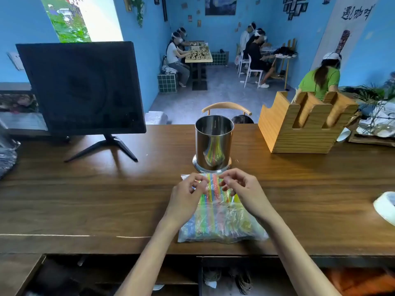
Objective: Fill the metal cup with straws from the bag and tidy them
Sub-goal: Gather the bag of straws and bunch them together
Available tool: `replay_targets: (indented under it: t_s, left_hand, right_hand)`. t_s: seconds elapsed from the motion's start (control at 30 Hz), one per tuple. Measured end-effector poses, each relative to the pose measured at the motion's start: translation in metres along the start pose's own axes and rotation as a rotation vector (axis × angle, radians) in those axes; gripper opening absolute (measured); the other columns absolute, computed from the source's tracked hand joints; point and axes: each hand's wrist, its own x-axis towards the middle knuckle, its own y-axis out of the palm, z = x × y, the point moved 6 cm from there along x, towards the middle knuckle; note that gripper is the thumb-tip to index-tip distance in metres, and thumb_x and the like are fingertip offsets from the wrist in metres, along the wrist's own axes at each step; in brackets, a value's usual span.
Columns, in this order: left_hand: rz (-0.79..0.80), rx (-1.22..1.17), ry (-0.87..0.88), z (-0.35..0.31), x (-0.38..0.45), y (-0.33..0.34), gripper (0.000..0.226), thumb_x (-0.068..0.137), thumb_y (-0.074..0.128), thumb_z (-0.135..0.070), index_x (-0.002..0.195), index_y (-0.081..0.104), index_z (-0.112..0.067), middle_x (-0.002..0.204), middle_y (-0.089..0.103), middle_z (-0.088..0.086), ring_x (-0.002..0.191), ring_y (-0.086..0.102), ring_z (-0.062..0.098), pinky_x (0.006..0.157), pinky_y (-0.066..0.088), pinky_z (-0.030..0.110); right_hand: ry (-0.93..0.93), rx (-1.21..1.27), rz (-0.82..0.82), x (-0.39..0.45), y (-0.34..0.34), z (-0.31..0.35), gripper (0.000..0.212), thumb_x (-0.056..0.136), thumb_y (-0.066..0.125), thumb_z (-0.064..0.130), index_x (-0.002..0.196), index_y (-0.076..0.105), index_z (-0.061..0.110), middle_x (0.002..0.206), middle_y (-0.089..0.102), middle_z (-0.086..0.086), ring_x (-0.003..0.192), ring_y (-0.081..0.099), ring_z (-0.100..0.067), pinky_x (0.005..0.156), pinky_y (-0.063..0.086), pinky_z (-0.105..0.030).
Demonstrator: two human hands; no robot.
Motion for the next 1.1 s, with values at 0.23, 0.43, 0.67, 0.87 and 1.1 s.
replay_targets:
  t_s: [0.23, 0.43, 0.67, 0.87, 1.1]
  left_hand:
    - [-0.087, 0.522, 0.024, 0.011, 0.022, 0.007, 0.005, 0.095, 0.062, -0.041, 0.090, 0.061, -0.041, 0.081, 0.062, -0.014, 0.079, 0.058, 0.004, 0.063, 0.046, 0.029]
    - [0.049, 0.658, -0.003, 0.018, 0.032, 0.018, 0.015, 0.097, 0.059, -0.047, 0.101, 0.064, -0.034, 0.093, 0.062, -0.011, 0.085, 0.060, 0.012, 0.062, 0.041, 0.031]
    - [0.206, 0.660, 0.130, 0.015, 0.036, 0.032, 0.020, 0.095, 0.063, -0.047, 0.109, 0.070, -0.034, 0.092, 0.049, -0.012, 0.082, 0.049, 0.005, 0.065, 0.037, 0.025]
    - [0.223, 0.635, 0.153, 0.009, 0.041, 0.035, 0.013, 0.091, 0.072, -0.041, 0.101, 0.072, -0.034, 0.089, 0.050, -0.016, 0.081, 0.050, 0.003, 0.063, 0.035, 0.019]
    - [0.279, 0.668, 0.084, 0.000, 0.050, 0.043, 0.005, 0.086, 0.076, -0.026, 0.091, 0.074, -0.027, 0.083, 0.063, -0.010, 0.086, 0.060, 0.011, 0.073, 0.049, 0.028]
  right_hand:
    - [0.032, -0.280, -0.028, 0.029, 0.001, -0.025, 0.020, 0.096, 0.063, 0.020, 0.088, 0.070, 0.036, 0.080, 0.074, 0.010, 0.075, 0.066, 0.000, 0.066, 0.047, -0.012]
    - [-0.028, -0.580, -0.038, 0.042, 0.003, -0.043, 0.007, 0.090, 0.073, 0.020, 0.093, 0.072, 0.027, 0.090, 0.071, 0.011, 0.087, 0.065, -0.010, 0.081, 0.053, -0.032]
    - [-0.064, -0.678, -0.060, 0.047, 0.005, -0.058, 0.014, 0.086, 0.077, 0.025, 0.101, 0.076, 0.026, 0.105, 0.069, 0.007, 0.105, 0.055, -0.019, 0.101, 0.040, -0.042]
    - [-0.096, -0.689, -0.042, 0.051, 0.004, -0.060, 0.014, 0.087, 0.077, 0.027, 0.101, 0.077, 0.025, 0.101, 0.063, 0.014, 0.103, 0.051, -0.016, 0.100, 0.038, -0.038]
    - [-0.112, -0.662, 0.066, 0.060, 0.000, -0.056, 0.012, 0.085, 0.079, 0.027, 0.097, 0.078, 0.026, 0.091, 0.063, 0.017, 0.092, 0.057, -0.012, 0.087, 0.047, -0.034]
